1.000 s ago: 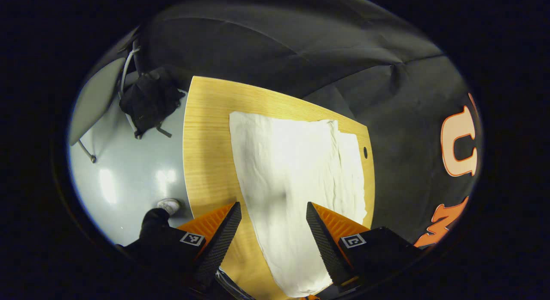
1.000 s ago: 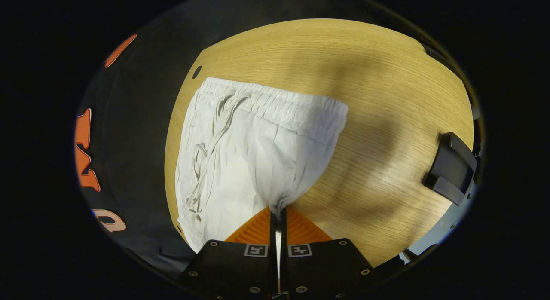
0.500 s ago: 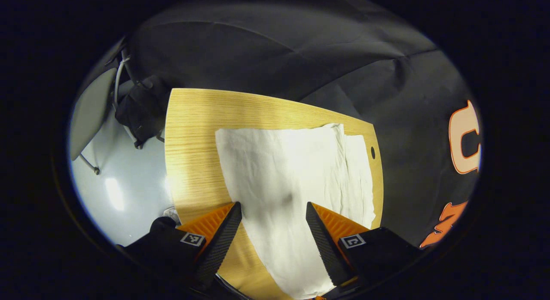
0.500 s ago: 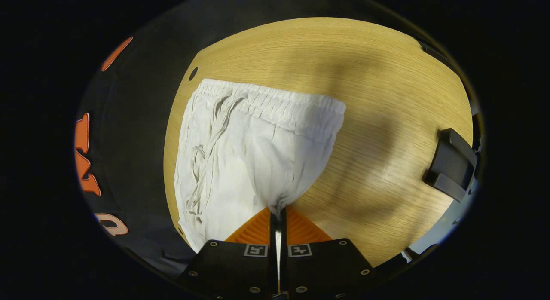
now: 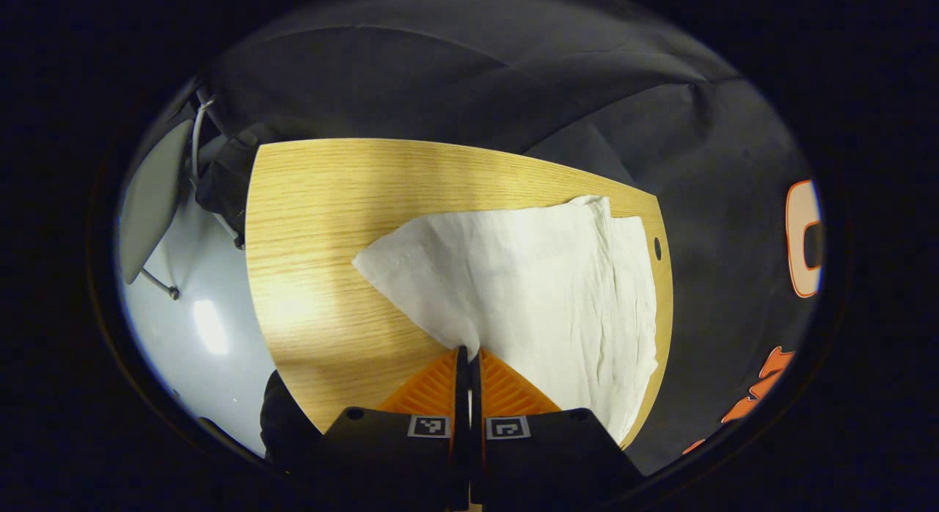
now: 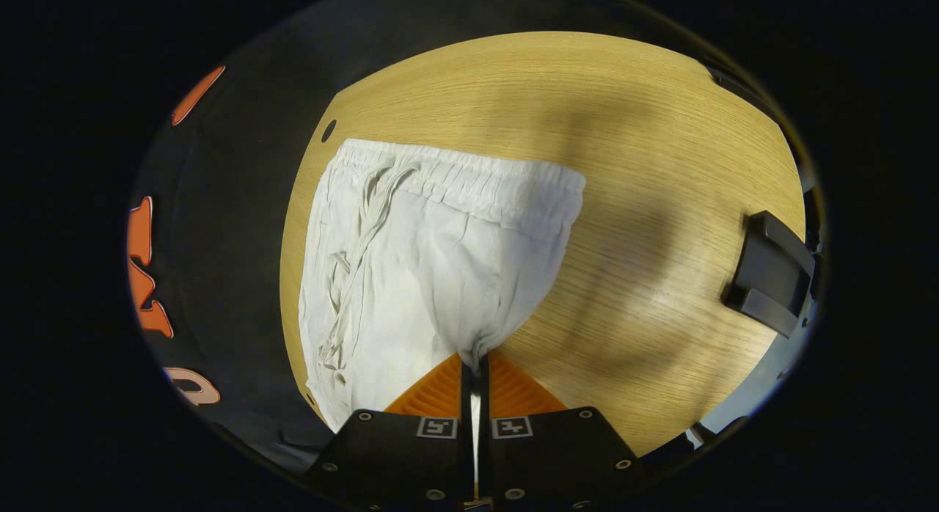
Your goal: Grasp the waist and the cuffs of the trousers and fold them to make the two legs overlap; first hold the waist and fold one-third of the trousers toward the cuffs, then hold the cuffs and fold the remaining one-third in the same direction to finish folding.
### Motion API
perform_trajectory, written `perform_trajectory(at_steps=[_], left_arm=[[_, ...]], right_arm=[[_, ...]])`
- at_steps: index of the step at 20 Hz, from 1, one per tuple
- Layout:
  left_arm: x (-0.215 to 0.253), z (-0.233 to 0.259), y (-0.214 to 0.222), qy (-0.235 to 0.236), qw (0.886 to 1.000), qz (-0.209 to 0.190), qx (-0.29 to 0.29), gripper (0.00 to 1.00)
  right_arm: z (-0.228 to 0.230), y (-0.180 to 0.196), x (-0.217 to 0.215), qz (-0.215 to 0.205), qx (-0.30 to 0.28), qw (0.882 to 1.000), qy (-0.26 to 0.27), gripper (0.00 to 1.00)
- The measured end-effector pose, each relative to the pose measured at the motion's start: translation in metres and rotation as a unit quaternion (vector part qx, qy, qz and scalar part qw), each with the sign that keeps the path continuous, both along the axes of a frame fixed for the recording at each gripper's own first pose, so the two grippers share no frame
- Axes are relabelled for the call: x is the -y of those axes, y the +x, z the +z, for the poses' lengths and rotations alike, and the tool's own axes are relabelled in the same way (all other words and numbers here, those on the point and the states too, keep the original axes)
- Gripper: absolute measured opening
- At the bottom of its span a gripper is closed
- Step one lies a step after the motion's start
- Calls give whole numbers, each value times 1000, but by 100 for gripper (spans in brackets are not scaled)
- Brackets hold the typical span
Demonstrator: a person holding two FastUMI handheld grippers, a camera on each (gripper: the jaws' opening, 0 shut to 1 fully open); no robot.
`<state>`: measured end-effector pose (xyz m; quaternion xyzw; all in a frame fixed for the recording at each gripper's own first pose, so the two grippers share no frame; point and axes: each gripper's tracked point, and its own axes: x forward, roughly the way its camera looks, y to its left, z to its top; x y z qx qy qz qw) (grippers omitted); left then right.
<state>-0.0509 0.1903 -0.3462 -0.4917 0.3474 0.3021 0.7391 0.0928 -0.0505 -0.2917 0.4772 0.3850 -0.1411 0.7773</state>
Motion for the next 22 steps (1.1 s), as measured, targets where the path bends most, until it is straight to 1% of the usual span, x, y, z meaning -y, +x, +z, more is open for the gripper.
perform_trajectory(at_steps=[3,6,8,11,13,14,15,17,20,22], left_arm=[[5,20,13,3,999,-26,25,4],[9,49,39,-9,997,-46,56,5],[10,70,60,-1,995,-76,66,4],[11,104,104,14,989,-119,86,4],[12,122,132,24,985,-139,95,4],[12,130,147,24,983,-147,103,2],[13,137,161,25,982,-155,108,4],[14,146,191,33,979,-169,112,4],[20,156,239,52,976,-177,118,4],[20,158,270,70,976,-171,118,4]], right_arm=[[11,0,0,4,6,1000,-8,3],[34,8,-5,-8,28,1000,0,3],[52,14,-9,-14,40,999,1,3],[85,27,-14,-16,59,998,-6,3],[109,41,-21,-16,73,997,-11,3],[120,47,-23,-14,79,997,-18,3],[131,56,-26,-10,85,996,-26,3],[149,75,-31,-3,88,995,-35,3],[160,115,-39,15,79,996,-42,2],[162,146,-43,29,72,996,-41,3]])
